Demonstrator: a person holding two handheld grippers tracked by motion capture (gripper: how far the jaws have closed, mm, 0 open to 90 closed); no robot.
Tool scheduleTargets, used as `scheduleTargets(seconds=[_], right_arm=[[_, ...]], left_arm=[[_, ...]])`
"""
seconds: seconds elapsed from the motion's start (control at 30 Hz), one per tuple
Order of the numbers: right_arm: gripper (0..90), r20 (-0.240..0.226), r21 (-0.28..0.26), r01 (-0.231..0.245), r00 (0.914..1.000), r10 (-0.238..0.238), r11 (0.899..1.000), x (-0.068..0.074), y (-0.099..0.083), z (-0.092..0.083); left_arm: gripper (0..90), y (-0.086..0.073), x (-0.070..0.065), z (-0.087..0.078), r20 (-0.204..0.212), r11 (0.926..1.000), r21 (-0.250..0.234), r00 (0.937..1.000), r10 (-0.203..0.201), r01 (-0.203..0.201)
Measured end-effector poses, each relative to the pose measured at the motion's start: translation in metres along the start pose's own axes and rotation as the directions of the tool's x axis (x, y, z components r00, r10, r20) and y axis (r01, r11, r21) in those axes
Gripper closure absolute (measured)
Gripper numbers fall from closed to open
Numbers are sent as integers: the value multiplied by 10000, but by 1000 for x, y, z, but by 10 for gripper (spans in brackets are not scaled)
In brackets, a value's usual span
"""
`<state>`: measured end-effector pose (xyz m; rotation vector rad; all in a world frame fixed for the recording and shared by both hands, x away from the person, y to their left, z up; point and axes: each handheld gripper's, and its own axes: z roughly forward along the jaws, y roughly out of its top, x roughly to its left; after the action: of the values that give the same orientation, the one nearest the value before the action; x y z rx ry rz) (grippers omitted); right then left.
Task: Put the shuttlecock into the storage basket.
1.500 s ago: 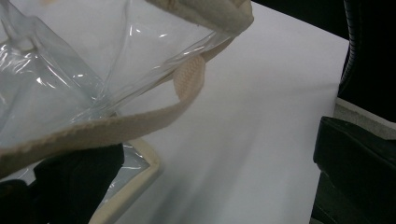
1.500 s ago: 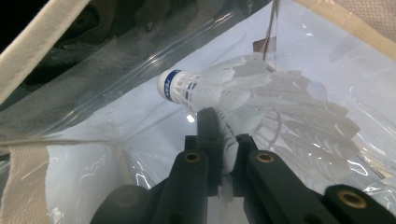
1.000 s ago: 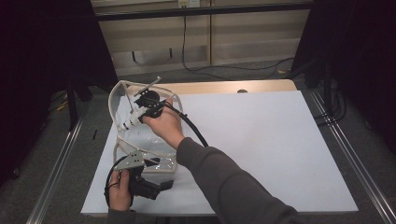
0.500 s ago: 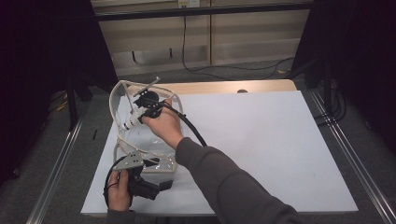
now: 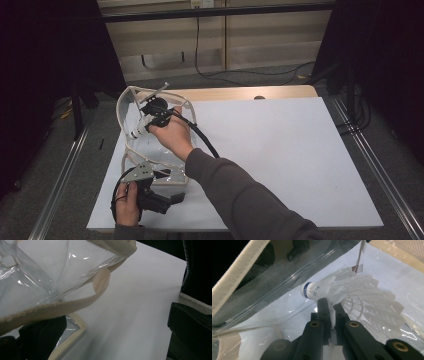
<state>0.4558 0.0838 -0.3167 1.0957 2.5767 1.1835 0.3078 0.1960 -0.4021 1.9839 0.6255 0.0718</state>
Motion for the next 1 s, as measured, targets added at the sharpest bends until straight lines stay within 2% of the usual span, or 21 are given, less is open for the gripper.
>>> scheduleTargets(seconds=[0.27,0.47,0.67,0.93,1.0], right_arm=[[880,174,101,-238,9996,236,9997,-6,-2,8],[880,410,183,-8,9992,1,9998,-7,-3,15],[879,599,519,151,9980,-182,9985,-12,-7,23],[876,419,782,496,9977,-530,9957,-13,-12,36],[874,283,877,712,9969,-740,9936,-13,-13,39]], left_arm=[[23,0,0,0,15,10000,20,10000,54,-55],[24,-1,1,-1,13,10000,-9,10000,35,-35],[25,-1,1,-2,-27,10000,-3,10000,34,-34],[24,-1,1,-2,-40,10000,-7,10000,25,-25],[23,-1,1,-2,-26,10000,1,10000,26,-26]])
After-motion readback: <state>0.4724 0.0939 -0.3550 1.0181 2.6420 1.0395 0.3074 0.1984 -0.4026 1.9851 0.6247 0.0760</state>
